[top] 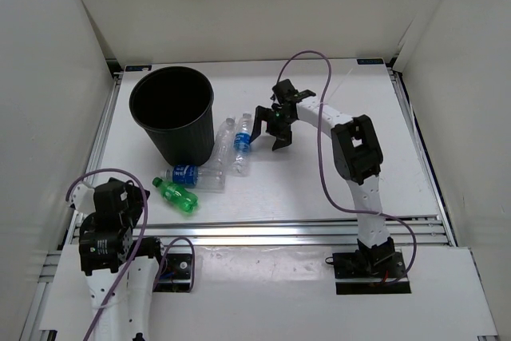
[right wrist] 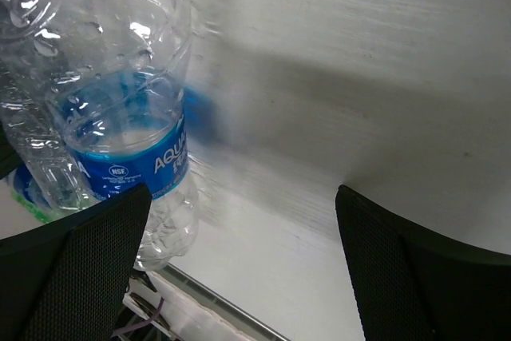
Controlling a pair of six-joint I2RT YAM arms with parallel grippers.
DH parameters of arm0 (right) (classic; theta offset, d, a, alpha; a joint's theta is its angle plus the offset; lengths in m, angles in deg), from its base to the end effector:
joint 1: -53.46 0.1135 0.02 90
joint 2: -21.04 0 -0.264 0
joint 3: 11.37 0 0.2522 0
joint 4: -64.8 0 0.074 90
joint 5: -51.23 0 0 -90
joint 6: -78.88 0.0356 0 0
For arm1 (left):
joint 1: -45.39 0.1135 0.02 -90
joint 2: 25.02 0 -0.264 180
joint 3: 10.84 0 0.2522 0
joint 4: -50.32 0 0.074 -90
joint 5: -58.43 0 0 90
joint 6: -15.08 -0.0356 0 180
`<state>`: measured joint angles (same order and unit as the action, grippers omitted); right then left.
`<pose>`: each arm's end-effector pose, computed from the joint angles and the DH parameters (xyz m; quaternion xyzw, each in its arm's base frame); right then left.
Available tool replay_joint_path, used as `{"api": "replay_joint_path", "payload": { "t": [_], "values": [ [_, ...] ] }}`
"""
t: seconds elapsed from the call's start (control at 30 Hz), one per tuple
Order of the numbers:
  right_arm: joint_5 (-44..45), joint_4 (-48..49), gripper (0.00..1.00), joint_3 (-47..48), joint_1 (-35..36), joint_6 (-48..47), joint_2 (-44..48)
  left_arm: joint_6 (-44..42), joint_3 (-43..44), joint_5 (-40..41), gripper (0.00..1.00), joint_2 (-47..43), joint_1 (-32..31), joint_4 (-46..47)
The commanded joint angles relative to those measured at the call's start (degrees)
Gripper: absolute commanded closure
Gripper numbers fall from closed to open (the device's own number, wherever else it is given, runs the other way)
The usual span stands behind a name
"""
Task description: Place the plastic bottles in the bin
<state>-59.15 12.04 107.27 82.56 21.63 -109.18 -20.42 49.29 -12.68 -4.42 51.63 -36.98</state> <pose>0.4169 0.2462 0.1677 -0.0087 0.9604 0.2603 0.0988 0.0383 0.0158 0.2872 -0.5162 0.7641 -0.0056 0.3869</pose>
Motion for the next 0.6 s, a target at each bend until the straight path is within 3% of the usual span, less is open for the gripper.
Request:
{"api": "replay_joint_path", "payload": {
  "t": [0.0,0.57],
  "values": [
    [-3.78,6.82,0.0,-3.09,-0.8,3.01,5.05,0.17,-0.75,-0.53,0.0,0.67,-0.18,-1.34],
    [-14.94,11.41,0.01,9.63,0.25,9.61,-7.24,-2.64,0.83,-1.58,0.0,-0.56,-0.18,-3.54]
  ]
}}
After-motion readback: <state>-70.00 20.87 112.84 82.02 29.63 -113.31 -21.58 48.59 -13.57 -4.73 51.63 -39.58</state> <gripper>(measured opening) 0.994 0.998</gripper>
